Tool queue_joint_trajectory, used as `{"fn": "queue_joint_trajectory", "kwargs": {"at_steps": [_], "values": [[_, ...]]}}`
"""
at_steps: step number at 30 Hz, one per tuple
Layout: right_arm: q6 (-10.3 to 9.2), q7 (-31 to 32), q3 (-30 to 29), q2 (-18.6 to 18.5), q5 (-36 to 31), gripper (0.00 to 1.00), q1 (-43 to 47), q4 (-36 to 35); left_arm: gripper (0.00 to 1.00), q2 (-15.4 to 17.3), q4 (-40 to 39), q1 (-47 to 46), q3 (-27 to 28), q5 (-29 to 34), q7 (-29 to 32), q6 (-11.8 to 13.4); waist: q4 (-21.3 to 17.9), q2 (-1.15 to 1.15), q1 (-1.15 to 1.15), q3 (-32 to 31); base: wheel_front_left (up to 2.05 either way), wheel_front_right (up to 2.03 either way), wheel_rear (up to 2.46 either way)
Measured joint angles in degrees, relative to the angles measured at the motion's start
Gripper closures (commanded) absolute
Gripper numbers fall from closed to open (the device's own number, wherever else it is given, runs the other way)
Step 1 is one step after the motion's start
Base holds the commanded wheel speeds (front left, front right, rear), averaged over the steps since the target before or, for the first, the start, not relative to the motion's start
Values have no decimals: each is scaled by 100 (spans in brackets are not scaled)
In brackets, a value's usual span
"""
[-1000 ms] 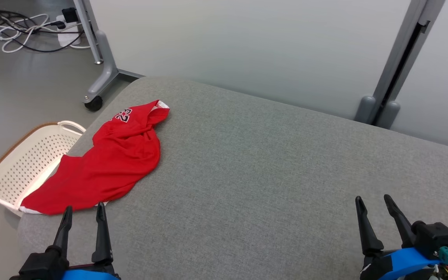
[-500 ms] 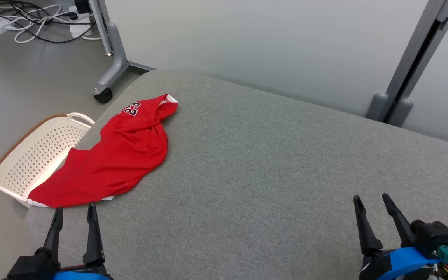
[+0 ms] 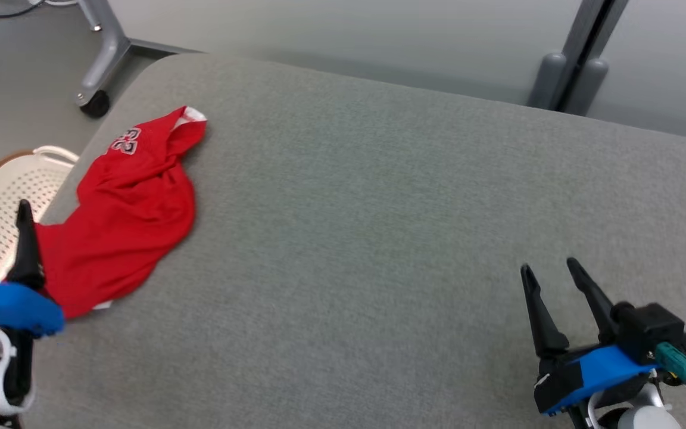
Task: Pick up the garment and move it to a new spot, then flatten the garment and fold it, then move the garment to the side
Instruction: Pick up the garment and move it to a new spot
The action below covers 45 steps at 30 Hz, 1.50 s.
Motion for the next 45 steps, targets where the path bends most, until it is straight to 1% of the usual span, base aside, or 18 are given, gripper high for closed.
{"fn": "queue_joint_trajectory", "kwargs": {"at_steps": [6, 8, 11, 15, 17, 22, 23, 25, 27, 31, 32, 34, 39, 42, 45], "values": [[0, 214, 279, -120, -54, 0, -252, -331, 0, 428, 865, -780, 265, -483, 860, -146, -598, 1, 1, 682, 0, 0, 0], [-1, 283, 311, -167, -88, 0, -340, -483, 0, 593, 1095, -978, 325, -619, 1150, -174, -801, 1, 1, 952, 0, 0, 0], [-1, 369, 337, -226, -102, 0, -444, -682, 0, 727, 1445, -1209, 425, -826, 1601, -168, -1039, 1, 1, 1306, 0, 0, 0], [-1, 420, 391, -258, -104, 0, -522, -859, 0, 900, 1837, -1430, 487, -967, 2060, -55, -1317, 2, 1, 1655, 0, 0, 0], [-1, 417, 386, -257, -104, 0, -547, -917, 0, 982, 2036, -1488, 477, -967, 2312, 45, -1436, 1, 1, 1765, 0, 0, 0], [-1, 371, 364, -238, -100, 0, -568, -978, 0, 1076, 2412, -1625, 457, -1094, 3017, 297, -1640, 1, 0, 1882, 0, 0, 0], [-1, 366, 350, -230, -99, 0, -567, -976, 0, 1085, 2450, -1663, 457, -1161, 3198, 313, -1655, 1, 0, 1876, 0, 0, 0], [-1, 358, 333, -213, -94, 0, -566, -950, 100, 1091, 2444, -1680, 458, -1218, 3312, 302, -1677, 0, -2, 1843, 0, 0, 0], [-1, 310, 325, -192, -83, 0, -565, -878, 100, 1076, 2403, -1662, 458, -1269, 3301, 234, -1674, 0, -1, 1768, 0, 0, 0], [-1, 211, 364, -145, -29, 0, -569, -731, 100, 1114, 2172, -1629, 422, -1121, 2873, 88, -1615, 0, -1, 1518, 0, 0, 0], [0, 155, 392, -121, 11, 0, -572, -634, 100, 1225, 2013, -1689, 385, -1020, 2655, -26, -1576, 0, -1, 1350, 0, 0, 0], [-1, 96, 398, -105, 45, 0, -571, -508, 100, 1352, 1805, -1769, 290, -904, 2549, -165, -1536, 0, -2, 1159, 0, 0, 0], [0, -89, 422, -56, 177, 0, -531, -205, 100, 1543, 1098, -2081, 120, -704, 2241, -454, -1476, 0, -2, 650, 0, 0, 0], [0, -177, 419, -32, 259, 0, -474, -46, 100, 1513, 543, -2290, -55, -634, 2198, -506, -1492, -1, -2, 360, 0, 0, 0], [-1, -269, 407, -18, 339, 0, -416, 82, 100, 1389, -9, -2434, -274, -598, 2212, -549, -1575, -2, -2, 113, 0, 0, 0]]}}
